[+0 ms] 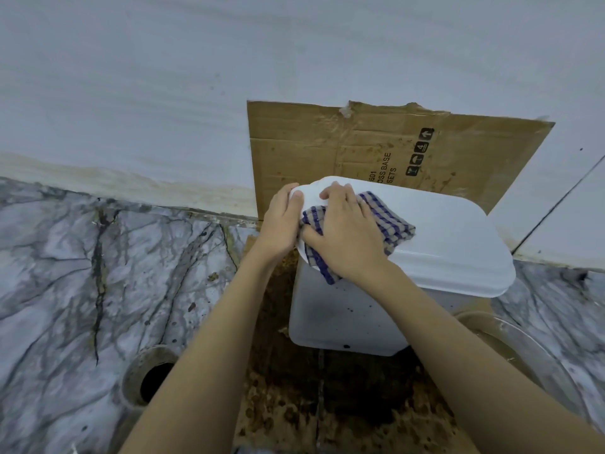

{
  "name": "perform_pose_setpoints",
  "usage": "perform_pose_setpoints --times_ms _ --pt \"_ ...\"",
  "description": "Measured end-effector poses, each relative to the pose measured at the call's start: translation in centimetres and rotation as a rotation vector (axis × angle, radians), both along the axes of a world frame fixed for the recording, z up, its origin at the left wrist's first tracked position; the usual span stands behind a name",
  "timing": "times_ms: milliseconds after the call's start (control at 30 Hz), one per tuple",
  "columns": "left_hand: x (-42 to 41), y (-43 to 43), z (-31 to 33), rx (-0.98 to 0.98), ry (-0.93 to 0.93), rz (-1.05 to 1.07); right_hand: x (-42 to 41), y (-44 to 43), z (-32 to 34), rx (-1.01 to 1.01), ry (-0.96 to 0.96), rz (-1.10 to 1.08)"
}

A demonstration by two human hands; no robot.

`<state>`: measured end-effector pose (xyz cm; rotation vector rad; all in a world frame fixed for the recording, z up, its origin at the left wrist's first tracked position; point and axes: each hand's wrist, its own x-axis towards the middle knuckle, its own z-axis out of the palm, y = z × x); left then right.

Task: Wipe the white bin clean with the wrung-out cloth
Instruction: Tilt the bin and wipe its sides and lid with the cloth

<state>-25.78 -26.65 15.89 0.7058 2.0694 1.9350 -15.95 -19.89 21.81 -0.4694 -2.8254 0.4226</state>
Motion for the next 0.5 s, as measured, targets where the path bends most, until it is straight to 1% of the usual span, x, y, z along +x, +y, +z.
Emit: perform_pose_setpoints --times_ms 100,133,267,433,500 --pt "0.1 0.1 -0.3 -0.013 -0.015 0.002 1.1 0.5 -0.3 0.245 -0.058 -0.073" --pt "0.1 0.1 -0.4 -0.015 -0.023 0.003 1.7 0.6 -0.4 0.272 -0.069 -0.101" --pt "0.0 0.1 -0.6 -0.016 -0.051 -0.001 2.9 0.4 -1.5 0.243 -0.109 -0.185" --pt "-0.2 0.0 -0.1 -0.044 -0.06 -0.017 0.3 0.2 -1.5 0.248 -0.114 -0.155" --pt "-0.2 -0.1 0.0 -0.051 -0.066 -0.026 0.7 0.3 -1.7 0.273 -0.104 -0.136"
